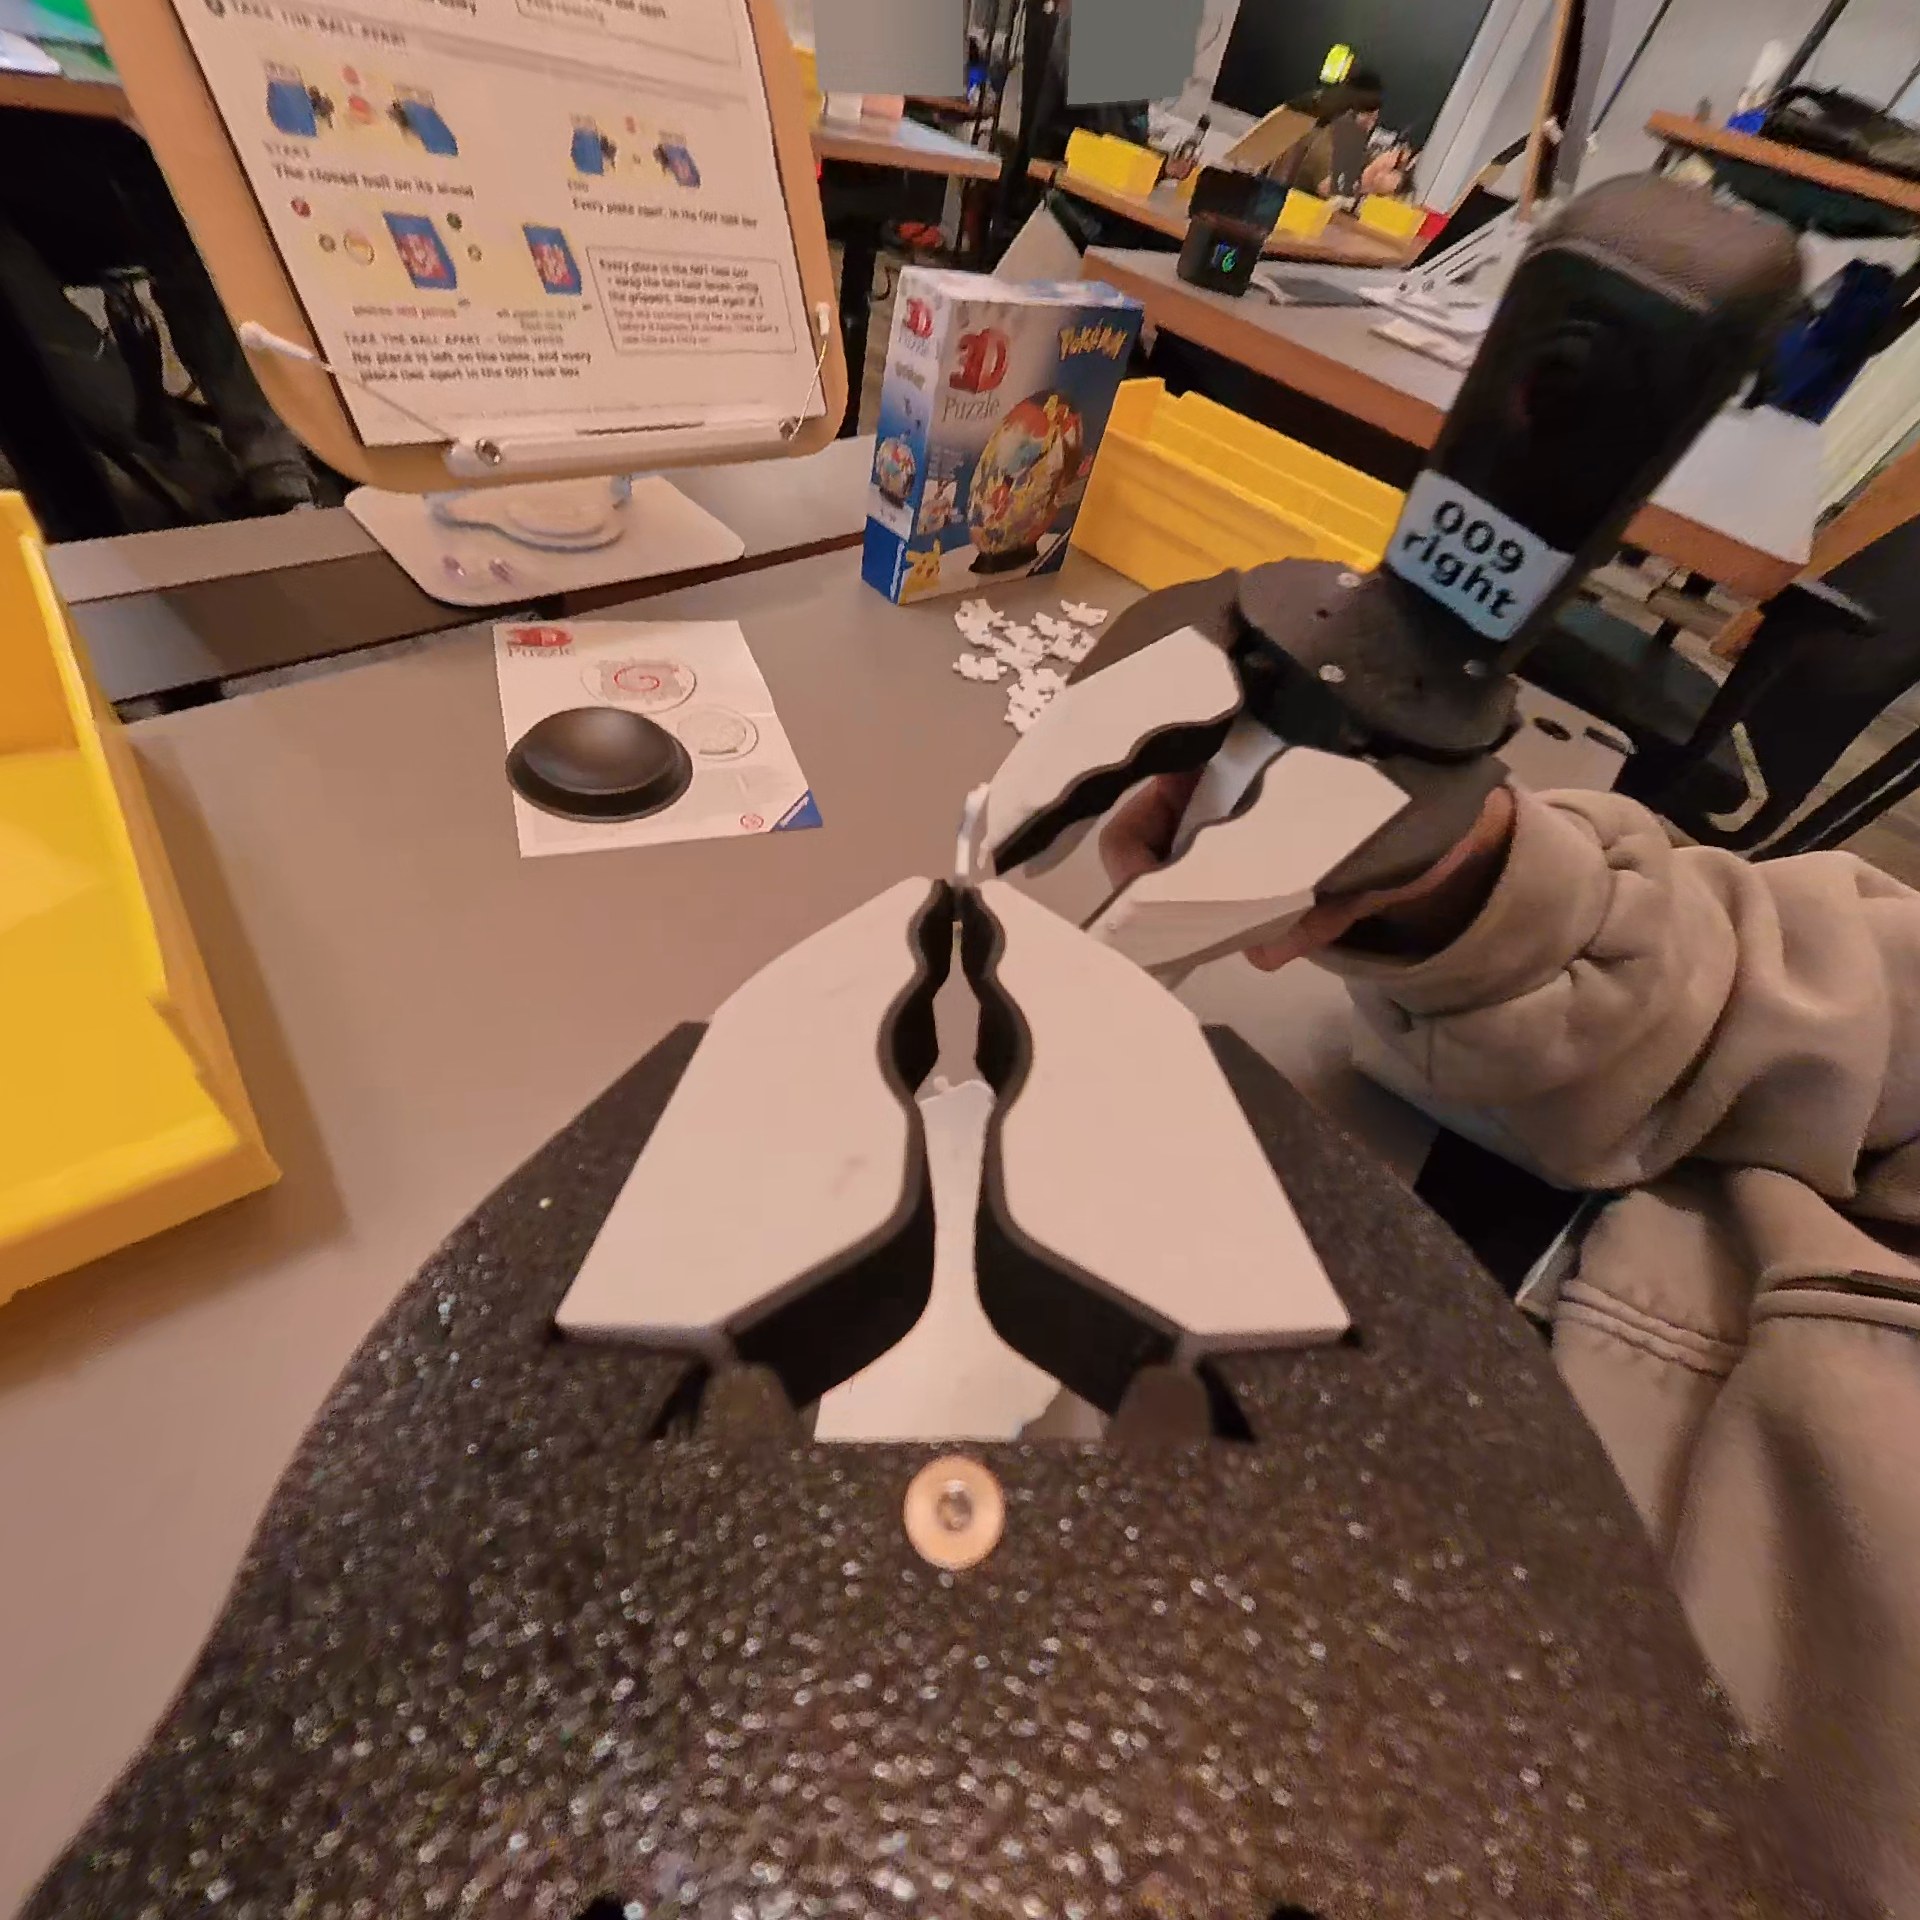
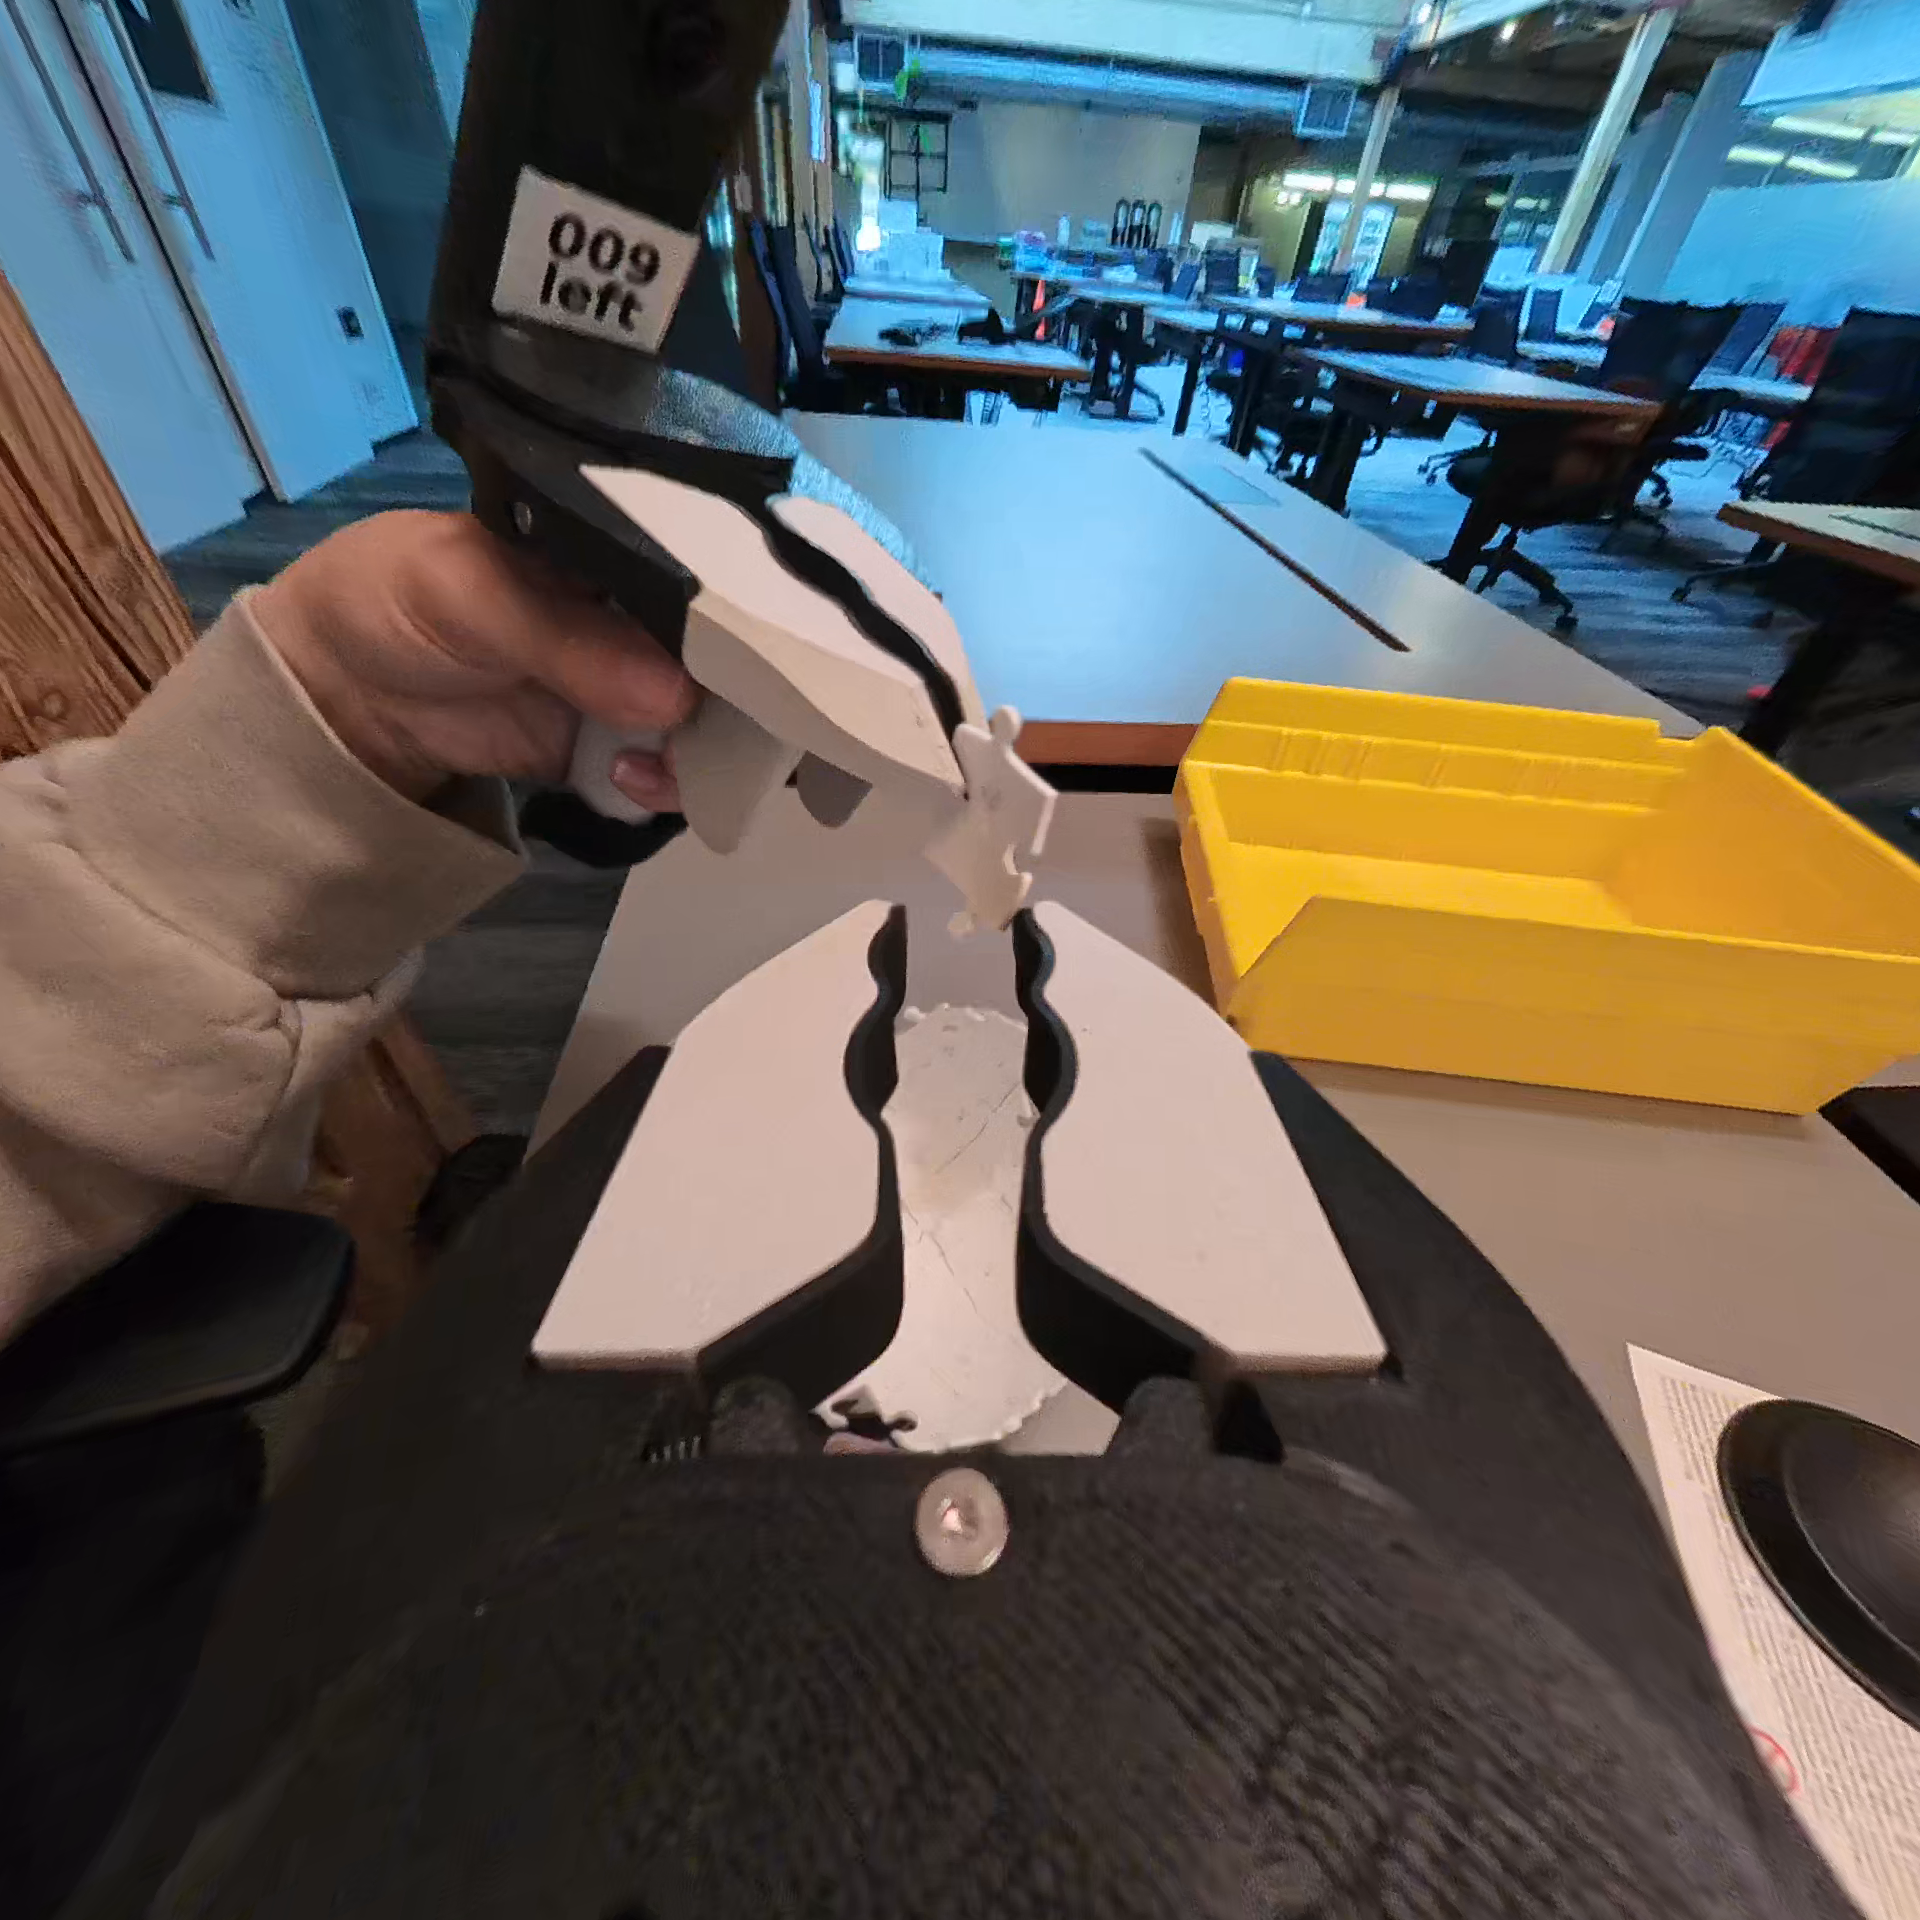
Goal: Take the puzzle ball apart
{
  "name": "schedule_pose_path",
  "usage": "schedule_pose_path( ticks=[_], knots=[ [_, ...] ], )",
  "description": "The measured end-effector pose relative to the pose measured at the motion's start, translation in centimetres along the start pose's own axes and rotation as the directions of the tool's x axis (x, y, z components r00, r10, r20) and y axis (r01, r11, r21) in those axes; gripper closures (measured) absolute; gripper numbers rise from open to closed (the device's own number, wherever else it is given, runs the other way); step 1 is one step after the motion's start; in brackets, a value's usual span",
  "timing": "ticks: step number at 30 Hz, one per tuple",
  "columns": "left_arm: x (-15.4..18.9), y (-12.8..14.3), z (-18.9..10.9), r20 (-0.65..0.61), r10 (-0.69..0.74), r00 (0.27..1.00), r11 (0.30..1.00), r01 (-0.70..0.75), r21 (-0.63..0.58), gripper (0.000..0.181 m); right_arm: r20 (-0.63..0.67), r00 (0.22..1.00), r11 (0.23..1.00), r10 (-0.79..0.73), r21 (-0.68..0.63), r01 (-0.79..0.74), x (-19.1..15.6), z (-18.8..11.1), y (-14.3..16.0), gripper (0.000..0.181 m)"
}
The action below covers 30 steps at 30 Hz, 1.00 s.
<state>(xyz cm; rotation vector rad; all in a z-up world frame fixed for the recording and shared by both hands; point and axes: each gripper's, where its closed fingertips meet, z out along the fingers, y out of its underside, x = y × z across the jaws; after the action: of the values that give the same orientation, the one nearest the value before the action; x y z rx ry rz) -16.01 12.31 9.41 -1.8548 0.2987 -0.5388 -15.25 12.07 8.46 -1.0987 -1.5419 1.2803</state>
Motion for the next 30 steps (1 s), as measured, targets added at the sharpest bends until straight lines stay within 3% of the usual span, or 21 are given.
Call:
schedule_pose_path(
  ticks=[9, 11, 14, 18, 21, 23, 27, 30],
  knots=[
    [0.6, -1.6, -0.1, -0.051, 0.008, 0.999, 0.994, -0.002, 0.113, 0.180, 0.016, 0.997, 0.992, 0.078, 0.101, -0.079, 0.8, 0.2, -1.4, 0.173],
    [0.7, -1.2, -0.2, -0.052, 0.026, 0.998, 0.995, -0.021, 0.095, 0.180, 0.061, 0.997, 0.997, 0.056, 0.051, -0.059, 0.6, 0.1, -1.2, 0.175],
    [0.7, 0.4, -0.1, -0.046, 0.076, 0.996, 0.997, -0.075, 0.004, 0.180, 0.166, 0.986, 0.991, -0.024, -0.124, 0.045, 0.1, -0.1, 0.1, 0.178],
    [0.2, 3.9, 0.3, -0.006, 0.160, 0.987, 0.961, -0.157, -0.227, 0.178, 0.279, 0.949, 0.882, -0.146, -0.399, 0.252, 0.5, -0.7, 2.4, 0.179],
    [-0.1, 4.4, 0.2, 0.034, 0.228, 0.973, 0.937, -0.210, -0.278, 0.157, 0.393, 0.901, 0.747, -0.185, -0.540, 0.389, 0.3, -1.2, 4.4, 0.179],
    [0.3, 4.3, 0.2, 0.019, 0.238, 0.971, 0.933, -0.223, -0.283, 0.158, 0.440, 0.877, 0.678, -0.191, -0.587, 0.442, 0.3, -1.2, 5.0, 0.179],
    [0.4, 5.5, 0.6, 0.010, 0.256, 0.967, 0.905, -0.235, -0.356, 0.166, 0.518, 0.842, 0.612, -0.153, -0.619, 0.492, -0.4, -0.9, 5.4, 0.179],
    [0.7, 5.8, 1.0, -0.015, 0.255, 0.967, 0.899, -0.243, -0.364, 0.181, 0.533, 0.833, 0.556, -0.150, -0.651, 0.517, 0.0, -0.7, 5.8, 0.179]
  ],
)
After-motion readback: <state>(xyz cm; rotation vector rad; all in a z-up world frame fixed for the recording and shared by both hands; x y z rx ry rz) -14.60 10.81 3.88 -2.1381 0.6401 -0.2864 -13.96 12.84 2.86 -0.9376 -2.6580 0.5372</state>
